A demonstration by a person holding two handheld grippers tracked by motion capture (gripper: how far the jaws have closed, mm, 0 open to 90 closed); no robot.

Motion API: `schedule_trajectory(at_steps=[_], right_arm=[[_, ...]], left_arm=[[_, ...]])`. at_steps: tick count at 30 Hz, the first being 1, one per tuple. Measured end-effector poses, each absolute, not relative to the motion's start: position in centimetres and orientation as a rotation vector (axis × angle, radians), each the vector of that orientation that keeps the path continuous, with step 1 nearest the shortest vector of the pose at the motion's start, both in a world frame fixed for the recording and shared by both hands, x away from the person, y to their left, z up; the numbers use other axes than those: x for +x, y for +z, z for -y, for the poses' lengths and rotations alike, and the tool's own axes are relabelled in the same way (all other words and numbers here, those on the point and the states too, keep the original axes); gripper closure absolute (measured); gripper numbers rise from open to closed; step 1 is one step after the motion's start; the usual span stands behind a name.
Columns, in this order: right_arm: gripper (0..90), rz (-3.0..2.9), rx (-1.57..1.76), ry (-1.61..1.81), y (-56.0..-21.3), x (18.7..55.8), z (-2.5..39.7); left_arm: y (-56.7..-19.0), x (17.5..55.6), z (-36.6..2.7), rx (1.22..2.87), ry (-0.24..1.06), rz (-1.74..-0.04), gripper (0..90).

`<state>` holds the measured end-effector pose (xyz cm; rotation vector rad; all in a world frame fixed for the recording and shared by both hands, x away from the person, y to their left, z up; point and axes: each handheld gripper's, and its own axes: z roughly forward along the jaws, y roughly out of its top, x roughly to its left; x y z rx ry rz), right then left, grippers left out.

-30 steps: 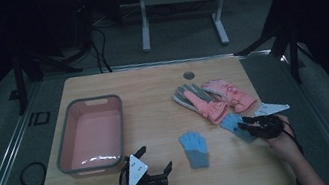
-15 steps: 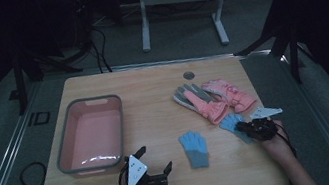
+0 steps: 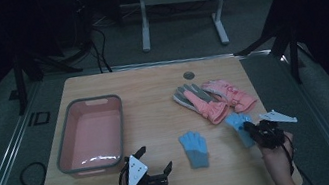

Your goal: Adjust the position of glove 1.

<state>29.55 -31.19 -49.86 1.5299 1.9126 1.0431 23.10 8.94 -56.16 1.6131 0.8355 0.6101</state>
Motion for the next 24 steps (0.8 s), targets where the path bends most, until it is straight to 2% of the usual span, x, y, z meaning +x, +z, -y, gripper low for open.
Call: schedule_trajectory(at_steps=[12,24], right_arm=[[86.9,-1.738,1.714,0.984,-51.9,26.3,29.6],[86.4,-1.755,1.710,0.928,-54.1,27.1,28.2]], left_arm=[[-56.1,23.1,-8.9,1.616,0.610,-0.839,0.0],[-56.1,23.1,-8.8,1.625,0.614,-0.831,0.0]])
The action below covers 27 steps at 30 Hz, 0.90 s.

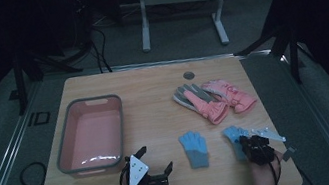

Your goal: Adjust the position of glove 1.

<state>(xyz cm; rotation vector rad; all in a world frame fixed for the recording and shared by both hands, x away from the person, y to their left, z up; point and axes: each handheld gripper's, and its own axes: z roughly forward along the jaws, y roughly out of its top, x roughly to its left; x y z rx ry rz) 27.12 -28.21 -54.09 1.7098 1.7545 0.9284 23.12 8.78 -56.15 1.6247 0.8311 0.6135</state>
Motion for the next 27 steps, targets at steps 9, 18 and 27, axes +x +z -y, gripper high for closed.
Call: schedule_trajectory(at_steps=[9,18,27], right_arm=[[80.0,-1.794,1.691,0.899,-54.8,27.8,28.2],[65.8,-2.000,1.526,0.984,-52.5,28.6,29.8],[61.8,-2.264,1.122,1.028,-50.8,29.6,33.0]], left_arm=[[-56.1,23.1,-8.8,1.625,0.609,-0.830,0.0],[-56.1,23.1,-8.8,1.626,0.608,-0.827,0.0],[-56.1,23.1,-8.7,1.634,0.609,-0.820,0.0]])
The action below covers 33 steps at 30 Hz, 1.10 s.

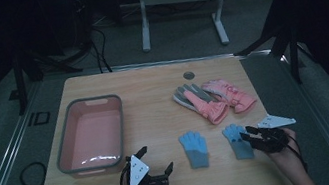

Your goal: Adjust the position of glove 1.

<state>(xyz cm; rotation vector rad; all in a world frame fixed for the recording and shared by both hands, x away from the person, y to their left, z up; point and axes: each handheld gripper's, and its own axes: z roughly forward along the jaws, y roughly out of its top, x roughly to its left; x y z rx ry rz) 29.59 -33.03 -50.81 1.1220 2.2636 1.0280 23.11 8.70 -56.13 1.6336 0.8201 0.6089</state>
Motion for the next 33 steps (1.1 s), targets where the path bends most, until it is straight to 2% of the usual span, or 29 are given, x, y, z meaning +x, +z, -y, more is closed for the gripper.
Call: schedule_trajectory(at_steps=[4,17,18,22,23,28,33], right_arm=[[61.8,-2.287,1.087,1.044,-51.4,29.5,33.9],[64.1,-2.266,1.104,1.062,-54.4,29.2,33.1],[65.2,-2.268,1.112,1.052,-54.7,29.3,33.0],[82.6,-2.290,1.141,1.013,-55.5,29.3,32.3],[84.3,-2.294,1.142,0.987,-55.3,29.3,32.1],[87.0,-2.232,1.201,0.948,-54.7,29.1,31.3],[87.7,-2.164,1.237,0.969,-52.6,28.8,31.3]], left_arm=[[-56.1,23.1,-8.7,1.631,0.612,-0.825,0.0],[-56.1,23.1,-8.7,1.633,0.610,-0.824,0.0],[-56.1,23.1,-8.7,1.633,0.610,-0.823,0.0],[-56.1,23.1,-8.7,1.636,0.612,-0.821,0.0],[-56.1,23.1,-8.7,1.636,0.613,-0.822,0.0],[-56.1,23.1,-8.7,1.631,0.609,-0.825,0.0],[-56.1,23.1,-8.7,1.630,0.610,-0.825,0.0]])
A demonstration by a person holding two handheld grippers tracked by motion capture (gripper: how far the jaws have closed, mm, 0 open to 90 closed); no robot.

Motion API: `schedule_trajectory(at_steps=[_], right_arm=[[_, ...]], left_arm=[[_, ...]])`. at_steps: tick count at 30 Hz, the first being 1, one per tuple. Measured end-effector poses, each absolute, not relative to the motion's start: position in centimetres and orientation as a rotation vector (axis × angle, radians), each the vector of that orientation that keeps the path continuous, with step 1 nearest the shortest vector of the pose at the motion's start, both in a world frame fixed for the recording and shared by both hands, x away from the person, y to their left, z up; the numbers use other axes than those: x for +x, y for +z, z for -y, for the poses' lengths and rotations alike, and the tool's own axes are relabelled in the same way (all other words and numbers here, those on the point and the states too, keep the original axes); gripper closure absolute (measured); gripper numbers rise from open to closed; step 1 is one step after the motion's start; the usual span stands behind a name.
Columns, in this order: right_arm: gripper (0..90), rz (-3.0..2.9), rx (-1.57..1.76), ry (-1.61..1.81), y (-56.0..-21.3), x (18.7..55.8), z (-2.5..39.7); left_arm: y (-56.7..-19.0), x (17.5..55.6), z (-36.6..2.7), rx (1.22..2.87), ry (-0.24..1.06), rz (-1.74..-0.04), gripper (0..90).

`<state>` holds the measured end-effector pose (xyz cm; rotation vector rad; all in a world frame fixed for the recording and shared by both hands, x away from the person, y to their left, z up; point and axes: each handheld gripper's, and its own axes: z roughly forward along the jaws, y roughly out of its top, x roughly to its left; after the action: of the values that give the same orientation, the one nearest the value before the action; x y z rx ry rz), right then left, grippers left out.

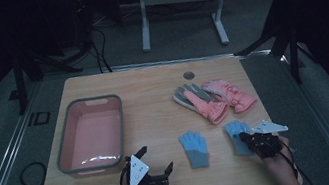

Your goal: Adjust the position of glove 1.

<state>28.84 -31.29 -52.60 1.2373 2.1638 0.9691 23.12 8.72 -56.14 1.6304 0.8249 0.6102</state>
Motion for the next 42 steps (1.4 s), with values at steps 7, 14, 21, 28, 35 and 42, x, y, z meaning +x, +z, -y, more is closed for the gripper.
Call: schedule_trajectory(at_steps=[7,14,21,28,35,42], right_arm=[[87.7,-2.100,1.251,1.081,-49.8,28.5,31.1],[87.7,-2.095,1.210,1.160,-47.1,27.8,28.0],[87.6,-2.166,1.121,1.203,-46.8,27.8,23.4],[87.6,-2.232,1.134,1.217,-48.1,28.3,20.1],[87.6,-2.274,1.150,1.198,-49.6,28.3,18.5],[87.5,-2.316,1.175,1.151,-51.1,28.5,18.1]], left_arm=[[-56.1,23.1,-8.7,1.631,0.610,-0.826,0.0],[-56.1,23.1,-8.7,1.630,0.611,-0.826,0.0],[-56.1,23.1,-8.7,1.633,0.616,-0.820,0.0],[-56.1,23.1,-8.7,1.636,0.614,-0.820,0.0],[-56.1,23.1,-8.7,1.635,0.613,-0.822,0.0],[-56.1,23.1,-8.6,1.640,0.612,-0.822,0.0]])
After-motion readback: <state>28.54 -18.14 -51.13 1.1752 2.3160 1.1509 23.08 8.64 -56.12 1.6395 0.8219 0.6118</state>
